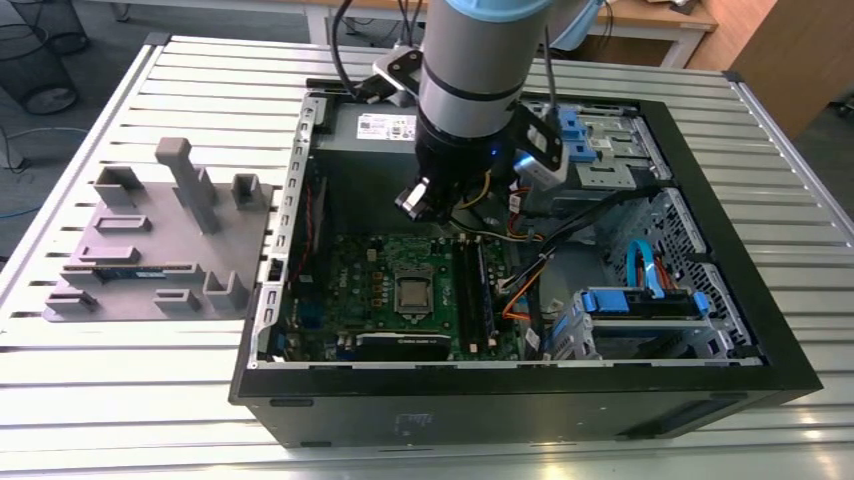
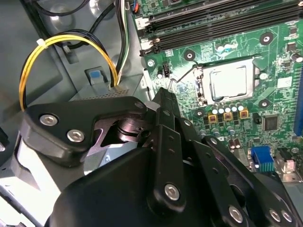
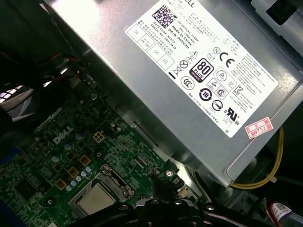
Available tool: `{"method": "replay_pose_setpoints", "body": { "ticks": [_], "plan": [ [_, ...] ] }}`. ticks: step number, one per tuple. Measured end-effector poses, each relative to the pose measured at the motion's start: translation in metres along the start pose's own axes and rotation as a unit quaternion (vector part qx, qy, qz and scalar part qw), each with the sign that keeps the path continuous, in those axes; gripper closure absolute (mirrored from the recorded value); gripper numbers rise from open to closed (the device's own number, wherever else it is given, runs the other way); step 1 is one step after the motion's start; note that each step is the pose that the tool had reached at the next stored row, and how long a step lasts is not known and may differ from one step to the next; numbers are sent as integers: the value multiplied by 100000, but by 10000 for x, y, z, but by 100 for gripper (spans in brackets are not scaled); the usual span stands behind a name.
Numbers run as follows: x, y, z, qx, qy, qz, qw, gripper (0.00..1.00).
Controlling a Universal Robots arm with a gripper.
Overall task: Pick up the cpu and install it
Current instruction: 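Install the first cpu locking lever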
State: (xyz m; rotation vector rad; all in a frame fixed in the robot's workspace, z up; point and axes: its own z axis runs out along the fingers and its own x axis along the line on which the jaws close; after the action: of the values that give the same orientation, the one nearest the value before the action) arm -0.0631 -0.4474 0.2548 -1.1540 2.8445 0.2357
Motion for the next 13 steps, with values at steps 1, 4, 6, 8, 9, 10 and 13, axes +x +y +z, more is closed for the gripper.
{"method": "replay_pose_setpoints", "body": {
  "ticks": [1,4,6,8,9,10,13],
  "plan": [
    [-1,2,8,-23,-26,2,100000,89],
    [-6,8,32,-81,-75,11,100000,89],
    [-12,13,48,-100,-97,9,100000,89],
    [-18,20,62,-111,-108,7,100000,89],
    [-22,24,68,-109,-104,8,100000,89],
    [-26,28,73,-111,-108,8,100000,89],
    [-37,38,86,-115,-115,2,100000,89]
  ]
}}
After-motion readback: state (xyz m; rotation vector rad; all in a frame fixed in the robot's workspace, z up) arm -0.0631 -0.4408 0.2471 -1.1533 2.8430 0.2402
